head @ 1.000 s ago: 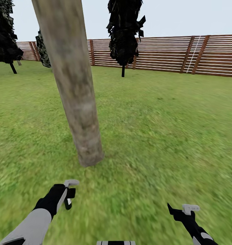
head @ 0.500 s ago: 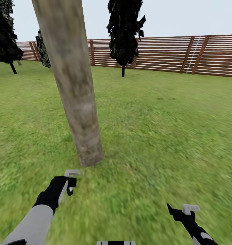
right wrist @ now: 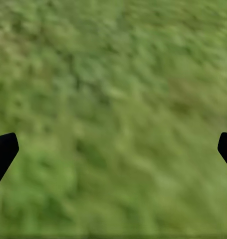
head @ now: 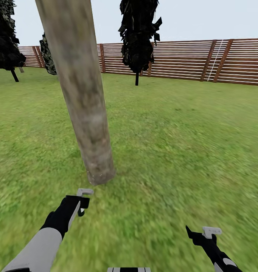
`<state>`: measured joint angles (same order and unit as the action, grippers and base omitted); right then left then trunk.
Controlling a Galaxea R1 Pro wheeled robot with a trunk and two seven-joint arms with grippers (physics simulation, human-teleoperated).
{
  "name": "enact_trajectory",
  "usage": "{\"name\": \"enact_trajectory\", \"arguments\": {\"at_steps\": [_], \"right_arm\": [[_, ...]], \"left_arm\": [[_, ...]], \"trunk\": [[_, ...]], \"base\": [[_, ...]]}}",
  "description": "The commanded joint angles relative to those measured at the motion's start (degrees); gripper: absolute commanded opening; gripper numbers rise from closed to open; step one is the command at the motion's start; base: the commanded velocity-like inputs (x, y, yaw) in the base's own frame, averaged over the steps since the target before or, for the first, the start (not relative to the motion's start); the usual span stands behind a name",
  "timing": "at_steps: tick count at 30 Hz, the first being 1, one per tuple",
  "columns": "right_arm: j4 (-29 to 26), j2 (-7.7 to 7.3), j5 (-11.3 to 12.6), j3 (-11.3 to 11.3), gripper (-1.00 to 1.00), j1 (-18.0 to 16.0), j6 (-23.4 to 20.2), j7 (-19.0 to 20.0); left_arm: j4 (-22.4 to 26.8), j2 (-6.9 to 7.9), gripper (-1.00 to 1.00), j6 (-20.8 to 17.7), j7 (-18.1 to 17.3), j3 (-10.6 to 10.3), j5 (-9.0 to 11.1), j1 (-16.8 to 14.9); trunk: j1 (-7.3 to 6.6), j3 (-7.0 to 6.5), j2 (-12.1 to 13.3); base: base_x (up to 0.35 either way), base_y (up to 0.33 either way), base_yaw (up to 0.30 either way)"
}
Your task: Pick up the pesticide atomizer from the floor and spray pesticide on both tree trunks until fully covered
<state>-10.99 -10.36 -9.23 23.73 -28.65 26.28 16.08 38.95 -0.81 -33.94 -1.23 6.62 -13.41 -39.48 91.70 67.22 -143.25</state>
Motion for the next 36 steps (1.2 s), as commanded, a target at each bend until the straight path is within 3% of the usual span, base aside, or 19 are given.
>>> {"name": "enact_trajectory", "arguments": {"at_steps": [1,4,6,11,14,17,20,24,27,31,34,36], "right_arm": [[0.0,0.00,0.0,0.0,1.00,0.0,0.0,0.0],[0.0,-0.01,0.0,0.0,1.00,0.0,0.0,0.0],[0.0,-0.01,0.0,0.0,1.00,0.0,0.0,0.0],[0.0,0.00,0.0,0.0,1.00,0.0,0.0,0.0],[0.0,-0.01,0.0,0.0,1.00,0.0,0.0,0.0],[0.0,-0.01,0.0,0.0,1.00,0.0,0.0,0.0],[0.0,0.00,0.0,0.0,1.00,0.0,0.0,0.0],[0.0,0.00,0.0,0.0,1.00,0.0,0.0,0.0],[0.0,0.01,0.0,0.0,1.00,0.0,0.0,0.0],[0.0,-0.01,0.0,0.0,1.00,0.0,0.0,0.0],[0.0,-0.01,0.0,0.0,1.00,0.0,0.0,0.0],[0.0,-0.01,0.0,0.0,1.00,0.0,0.0,0.0]], "left_arm": [[0.0,0.17,-1.00,0.0,0.0,0.1,0.1,0.0],[0.1,0.97,-1.00,-0.1,0.0,0.4,0.1,-0.1],[0.1,2.70,-1.00,-0.1,-0.1,0.5,0.2,-0.2],[0.1,3.27,-1.00,-0.1,-0.1,0.5,0.2,-0.2],[0.1,2.49,-1.00,-0.1,-0.1,0.2,0.2,-0.3],[0.2,-0.49,-1.00,-0.1,-0.1,-0.1,0.1,-0.5],[2.2,-1.67,-1.00,-1.4,-0.1,-0.1,0.1,-0.5],[5.3,-1.00,-1.00,-3.2,-0.2,0.2,0.2,-0.4],[7.2,0.29,-1.00,-3.9,-1.9,0.4,0.1,-0.5],[11.1,2.36,-1.00,-7.6,-3.5,0.4,0.1,-0.8],[11.9,2.68,-1.00,-8.0,-3.6,0.3,0.2,-0.8],[12.1,1.90,-1.00,-8.2,-3.7,-0.1,0.1,-0.7]], "trunk": [[0.00,0.00,0.0],[0.00,0.00,0.0],[0.00,0.00,0.0],[0.00,0.00,0.0],[0.00,0.00,0.0],[0.00,0.00,0.0],[0.00,0.00,0.0],[0.00,0.00,0.0],[0.00,0.00,0.0],[0.00,0.00,0.0],[0.00,0.00,0.0],[0.00,0.00,0.0]], "base": [[0.000,0.000,0.000],[0.042,0.115,0.000],[0.092,0.259,0.000],[0.056,0.139,0.000],[0.005,0.012,0.000],[0.001,0.001,0.000],[0.000,0.000,0.000],[0.000,0.000,0.000],[0.000,0.000,0.000],[0.000,0.000,0.000],[0.000,0.000,0.000],[0.000,0.000,0.000]]}}
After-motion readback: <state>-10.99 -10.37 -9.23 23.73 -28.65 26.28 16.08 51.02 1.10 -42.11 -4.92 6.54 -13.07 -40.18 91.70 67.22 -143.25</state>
